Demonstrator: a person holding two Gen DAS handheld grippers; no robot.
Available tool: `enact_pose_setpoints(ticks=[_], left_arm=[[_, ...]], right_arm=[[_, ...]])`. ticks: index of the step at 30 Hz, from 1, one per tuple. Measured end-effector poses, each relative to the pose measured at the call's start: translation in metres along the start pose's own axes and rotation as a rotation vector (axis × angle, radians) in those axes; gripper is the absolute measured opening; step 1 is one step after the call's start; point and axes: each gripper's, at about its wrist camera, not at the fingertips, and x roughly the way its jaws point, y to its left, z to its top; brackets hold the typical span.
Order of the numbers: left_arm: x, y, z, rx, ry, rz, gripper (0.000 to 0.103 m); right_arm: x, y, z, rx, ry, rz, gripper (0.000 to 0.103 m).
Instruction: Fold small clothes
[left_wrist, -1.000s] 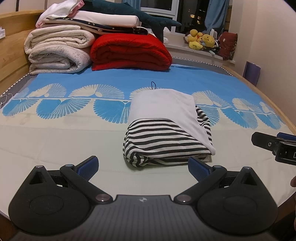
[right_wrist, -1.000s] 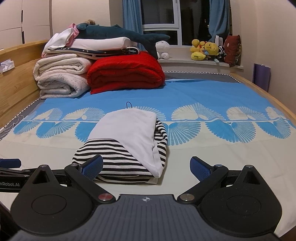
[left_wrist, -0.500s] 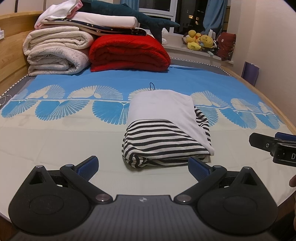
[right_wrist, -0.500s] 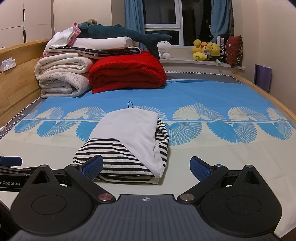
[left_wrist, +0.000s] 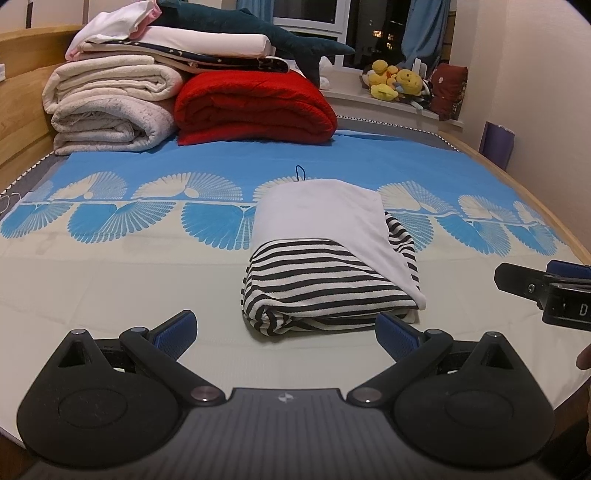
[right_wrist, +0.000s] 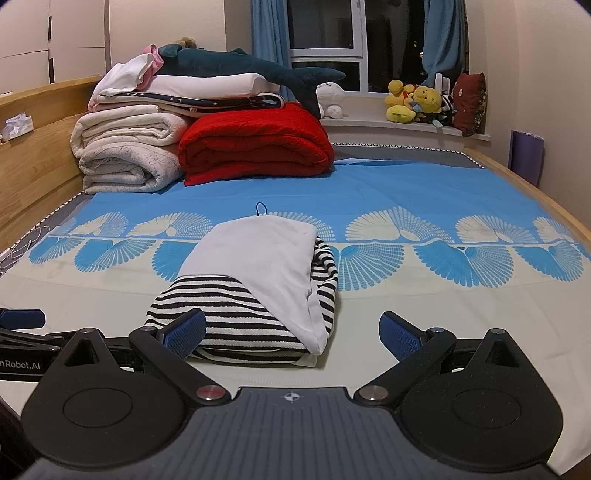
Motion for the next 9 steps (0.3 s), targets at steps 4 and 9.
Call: enact_pose_setpoints(ticks=[4, 9], left_arm=[[0.0000, 0.0003, -0.0008, -0.003, -0.003, -0.001, 0.103], [0.0015, 0.0012, -0.0013, -0.011, 0.004, -0.005, 0.103]], right_arm=[[0.0001, 0.0000, 0.0000, 0.002, 0.000, 0.001, 0.100], [0.0001, -0.0002, 0.0000, -0.003, 0.000, 0.003, 0.100]])
